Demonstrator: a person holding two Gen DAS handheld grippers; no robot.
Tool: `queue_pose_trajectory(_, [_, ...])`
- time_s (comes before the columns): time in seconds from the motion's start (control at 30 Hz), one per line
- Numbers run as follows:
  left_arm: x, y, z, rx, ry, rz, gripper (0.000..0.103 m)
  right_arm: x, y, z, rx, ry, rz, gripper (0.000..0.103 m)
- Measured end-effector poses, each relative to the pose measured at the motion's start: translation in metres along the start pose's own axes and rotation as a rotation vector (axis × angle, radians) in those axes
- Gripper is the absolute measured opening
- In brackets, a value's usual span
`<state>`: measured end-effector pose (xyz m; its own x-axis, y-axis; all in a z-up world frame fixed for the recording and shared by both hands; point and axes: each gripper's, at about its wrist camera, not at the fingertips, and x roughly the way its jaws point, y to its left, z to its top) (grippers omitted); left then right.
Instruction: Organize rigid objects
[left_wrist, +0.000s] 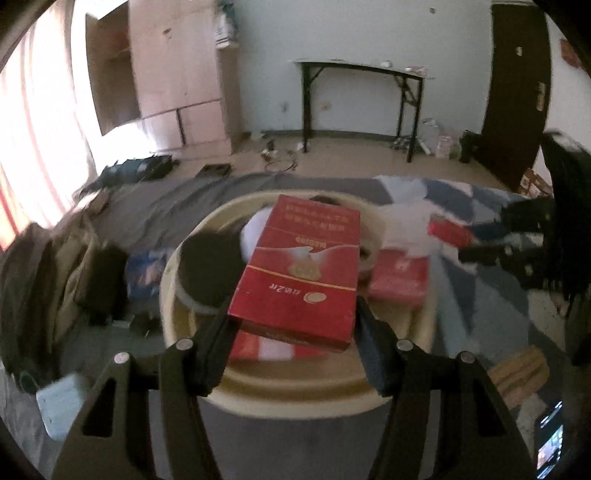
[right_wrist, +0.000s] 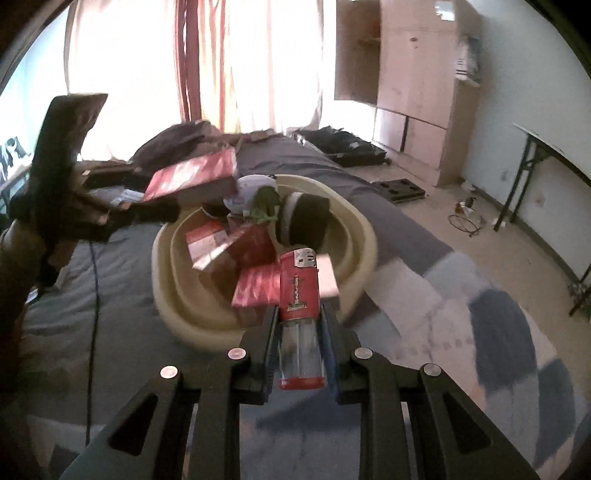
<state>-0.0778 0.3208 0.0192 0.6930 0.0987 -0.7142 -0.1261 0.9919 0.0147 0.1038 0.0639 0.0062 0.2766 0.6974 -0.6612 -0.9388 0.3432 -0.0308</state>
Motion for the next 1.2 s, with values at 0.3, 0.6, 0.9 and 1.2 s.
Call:
queue_pose_trajectory(0.3, [0.041,0.002,-0.031,0.017,0.126,-0.030,0.061,0.065,0.004,0.057,-0.036,0.141,-0.003,0.021])
queue_pose_trajectory(0.6, [0.056,0.001,-0.031,-0.009,0.138,-0.044,0.062,0.099,0.006,0.074,-0.037,0.203,-0.021,0.022])
queue_pose_trajectory(0.9, [0.014,0.001,-0.023,-0.088,0.015,-0.019,0.098,0.055,0.003,0.063,0.021,0.060,-0.014,0.067])
queue_pose_trajectory(1.2, [-0.012,-0.053,-0.043,-0.250,-0.083,0.059,0.103,-0.033,-0.008,-0.011,0.133,-0.129,-0.015,0.103])
